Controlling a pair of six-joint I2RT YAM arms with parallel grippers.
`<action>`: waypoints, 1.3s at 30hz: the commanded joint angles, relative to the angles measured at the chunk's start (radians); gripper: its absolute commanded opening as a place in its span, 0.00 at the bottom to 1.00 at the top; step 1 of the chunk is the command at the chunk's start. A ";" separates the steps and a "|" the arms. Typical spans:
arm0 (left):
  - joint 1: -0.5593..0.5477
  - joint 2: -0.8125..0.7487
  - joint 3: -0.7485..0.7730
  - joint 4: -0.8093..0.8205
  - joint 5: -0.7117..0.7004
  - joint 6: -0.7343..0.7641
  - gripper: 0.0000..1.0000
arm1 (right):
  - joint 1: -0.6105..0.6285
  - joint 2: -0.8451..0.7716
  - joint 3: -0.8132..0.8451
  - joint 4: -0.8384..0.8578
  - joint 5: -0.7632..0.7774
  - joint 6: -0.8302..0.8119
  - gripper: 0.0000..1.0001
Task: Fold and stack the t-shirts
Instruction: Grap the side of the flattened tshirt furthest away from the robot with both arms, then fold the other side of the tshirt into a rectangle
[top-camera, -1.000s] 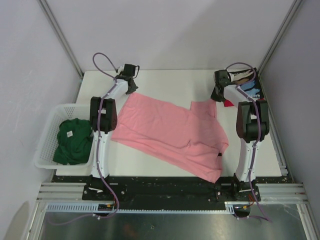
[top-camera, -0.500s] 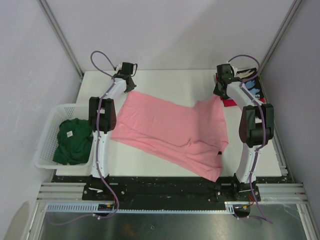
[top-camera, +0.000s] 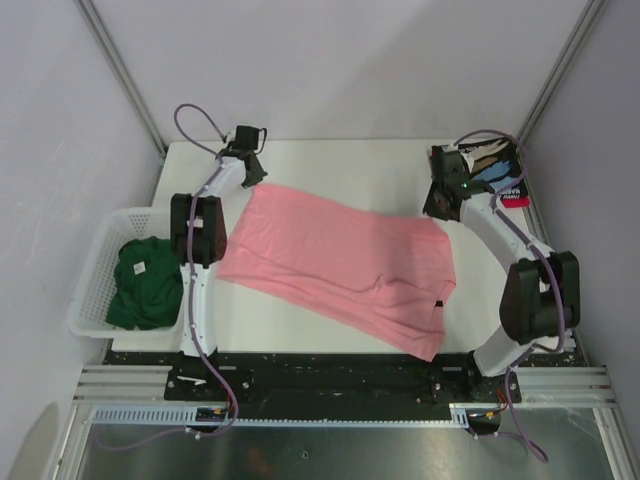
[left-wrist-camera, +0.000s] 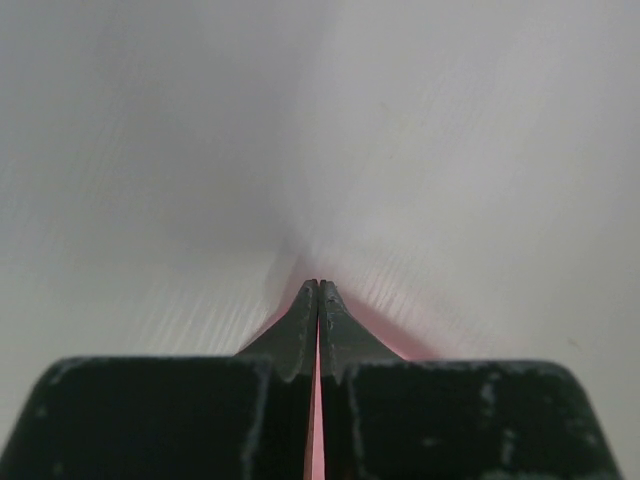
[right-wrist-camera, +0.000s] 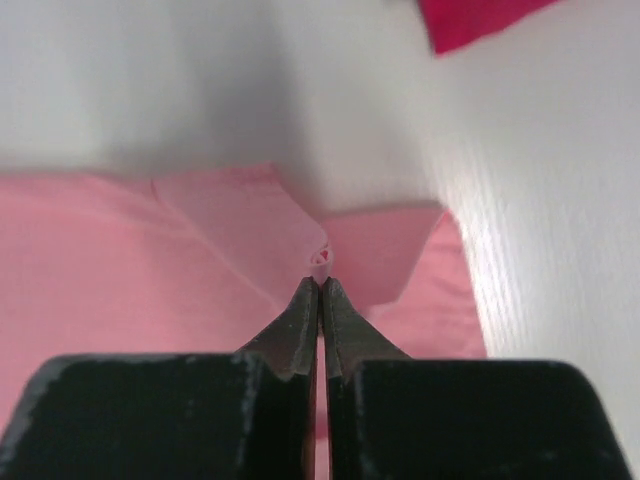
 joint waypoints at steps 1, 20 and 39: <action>0.016 -0.132 -0.079 0.055 0.027 0.023 0.00 | 0.051 -0.146 -0.110 -0.036 -0.041 0.068 0.00; 0.043 -0.348 -0.453 0.167 0.036 -0.032 0.00 | 0.320 -0.509 -0.470 -0.117 -0.003 0.273 0.00; 0.077 -0.493 -0.577 0.186 0.041 -0.020 0.00 | 0.360 -0.632 -0.463 -0.214 0.020 0.302 0.00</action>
